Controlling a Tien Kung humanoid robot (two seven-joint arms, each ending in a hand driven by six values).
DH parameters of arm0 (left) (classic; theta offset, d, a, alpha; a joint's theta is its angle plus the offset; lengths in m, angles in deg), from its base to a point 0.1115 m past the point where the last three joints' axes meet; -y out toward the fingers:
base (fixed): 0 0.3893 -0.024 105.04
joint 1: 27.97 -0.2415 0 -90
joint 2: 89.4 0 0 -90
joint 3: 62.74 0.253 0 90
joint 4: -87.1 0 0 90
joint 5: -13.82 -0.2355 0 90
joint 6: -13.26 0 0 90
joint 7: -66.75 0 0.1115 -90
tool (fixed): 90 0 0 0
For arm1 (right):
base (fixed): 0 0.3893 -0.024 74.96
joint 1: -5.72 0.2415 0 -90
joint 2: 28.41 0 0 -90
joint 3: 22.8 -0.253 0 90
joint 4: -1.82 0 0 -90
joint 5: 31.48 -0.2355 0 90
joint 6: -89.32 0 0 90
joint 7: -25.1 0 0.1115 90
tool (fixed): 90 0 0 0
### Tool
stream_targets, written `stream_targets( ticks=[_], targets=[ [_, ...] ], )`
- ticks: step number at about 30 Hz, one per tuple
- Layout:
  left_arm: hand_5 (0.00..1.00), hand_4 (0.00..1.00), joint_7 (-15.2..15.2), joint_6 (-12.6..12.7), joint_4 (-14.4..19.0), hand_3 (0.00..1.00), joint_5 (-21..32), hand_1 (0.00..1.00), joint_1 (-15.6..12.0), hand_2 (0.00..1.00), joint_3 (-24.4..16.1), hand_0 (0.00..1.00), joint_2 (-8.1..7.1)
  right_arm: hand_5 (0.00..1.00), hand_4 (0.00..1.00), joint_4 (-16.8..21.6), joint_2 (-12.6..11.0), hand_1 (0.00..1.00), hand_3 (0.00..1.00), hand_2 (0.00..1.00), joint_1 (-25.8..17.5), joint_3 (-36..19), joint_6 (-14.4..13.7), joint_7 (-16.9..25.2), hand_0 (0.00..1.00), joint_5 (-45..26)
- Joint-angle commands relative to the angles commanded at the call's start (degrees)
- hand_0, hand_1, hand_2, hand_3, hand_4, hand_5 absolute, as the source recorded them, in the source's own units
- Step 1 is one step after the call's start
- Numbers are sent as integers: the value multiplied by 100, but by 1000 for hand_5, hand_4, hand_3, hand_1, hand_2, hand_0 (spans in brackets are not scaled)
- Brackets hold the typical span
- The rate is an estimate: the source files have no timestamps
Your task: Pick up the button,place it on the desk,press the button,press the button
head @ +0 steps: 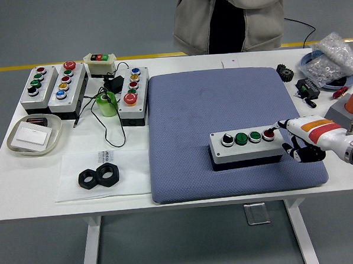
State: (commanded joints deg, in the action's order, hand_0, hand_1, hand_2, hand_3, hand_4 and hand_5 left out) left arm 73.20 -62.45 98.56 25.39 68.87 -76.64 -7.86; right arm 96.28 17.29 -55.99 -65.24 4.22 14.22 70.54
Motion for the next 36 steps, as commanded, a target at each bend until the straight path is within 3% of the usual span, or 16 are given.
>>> stream_targets(
  ticks=[25, 36],
  targets=[
    [998, 642, -20, 8, -2, 829, -65, 824, -33, 877, -46, 726, 5, 2, 456, -155, 86, 74, 787, 202, 65, 282, 406, -119, 285, -51],
    [998, 642, -20, 5, -2, 829, -73, 824, -43, 876, -48, 728, 4, 2, 454, -84, 79, 77, 786, 204, 44, 103, 359, -123, 289, -85]
  ],
)
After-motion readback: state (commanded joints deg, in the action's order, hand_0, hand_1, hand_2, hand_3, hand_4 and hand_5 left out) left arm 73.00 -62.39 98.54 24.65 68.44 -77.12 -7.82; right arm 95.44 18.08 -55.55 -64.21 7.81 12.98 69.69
